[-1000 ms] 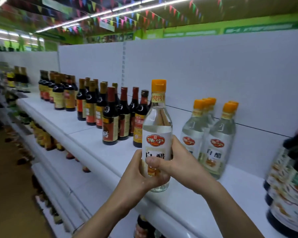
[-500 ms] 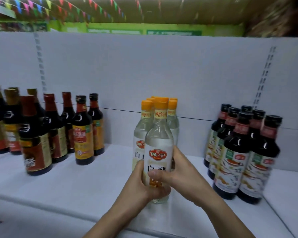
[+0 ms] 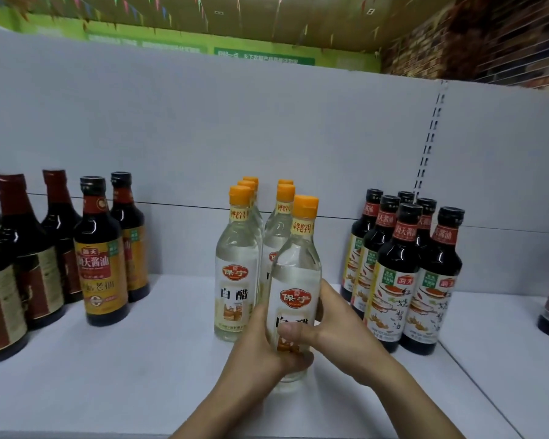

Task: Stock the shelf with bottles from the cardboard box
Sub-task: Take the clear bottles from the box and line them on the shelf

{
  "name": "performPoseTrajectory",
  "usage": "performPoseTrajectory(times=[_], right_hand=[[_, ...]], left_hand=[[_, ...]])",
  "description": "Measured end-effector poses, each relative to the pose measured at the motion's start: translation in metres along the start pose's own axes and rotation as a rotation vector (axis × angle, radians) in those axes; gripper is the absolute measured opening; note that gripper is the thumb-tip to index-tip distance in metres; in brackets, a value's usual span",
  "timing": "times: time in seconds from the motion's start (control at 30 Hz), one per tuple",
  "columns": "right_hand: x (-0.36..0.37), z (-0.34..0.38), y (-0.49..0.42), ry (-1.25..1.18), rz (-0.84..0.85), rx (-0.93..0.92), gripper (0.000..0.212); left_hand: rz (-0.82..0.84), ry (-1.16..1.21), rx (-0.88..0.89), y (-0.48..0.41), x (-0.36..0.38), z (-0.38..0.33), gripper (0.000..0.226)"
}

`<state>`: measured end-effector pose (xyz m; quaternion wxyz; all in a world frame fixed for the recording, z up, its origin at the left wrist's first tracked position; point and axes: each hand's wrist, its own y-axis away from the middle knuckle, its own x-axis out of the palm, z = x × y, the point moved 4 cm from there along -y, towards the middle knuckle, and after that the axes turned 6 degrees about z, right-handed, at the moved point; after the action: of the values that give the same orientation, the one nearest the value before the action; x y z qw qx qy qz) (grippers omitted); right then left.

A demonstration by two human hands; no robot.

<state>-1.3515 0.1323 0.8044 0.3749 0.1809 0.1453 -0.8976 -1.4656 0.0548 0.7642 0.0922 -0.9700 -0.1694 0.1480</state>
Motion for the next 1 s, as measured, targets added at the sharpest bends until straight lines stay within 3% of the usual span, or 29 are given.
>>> performPoseTrajectory(times=[0.33,0.53,0.73,0.9,1.0], right_hand=[[-0.002,-0.004,-0.009,0.011,0.023,-0.038,0.061],[-0.003,-0.008,-0.021,-0.023,0.047,-0.029,0.065],[0.001,-0.020,-0.031,-0.052,0.054,0.007,0.065],[0.006,-0.028,-0.035,-0.071,0.000,0.051,0.059],[0.007,-0.032,-0.038,-0.064,-0.016,0.044,0.048]], left_hand=[[0.053,-0.124,-0.081,-0.001,-0.027,0.016,0.045],[-0.128,-0.181,-0.183,0.003,-0.056,0.031,0.034],[-0.326,-0.190,-0.173,-0.003,-0.085,0.026,0.044],[-0.174,-0.138,-0.140,-0.018,-0.092,0.027,0.086],[-0.058,-0.084,-0.123,-0.026,-0.088,0.031,0.081]])
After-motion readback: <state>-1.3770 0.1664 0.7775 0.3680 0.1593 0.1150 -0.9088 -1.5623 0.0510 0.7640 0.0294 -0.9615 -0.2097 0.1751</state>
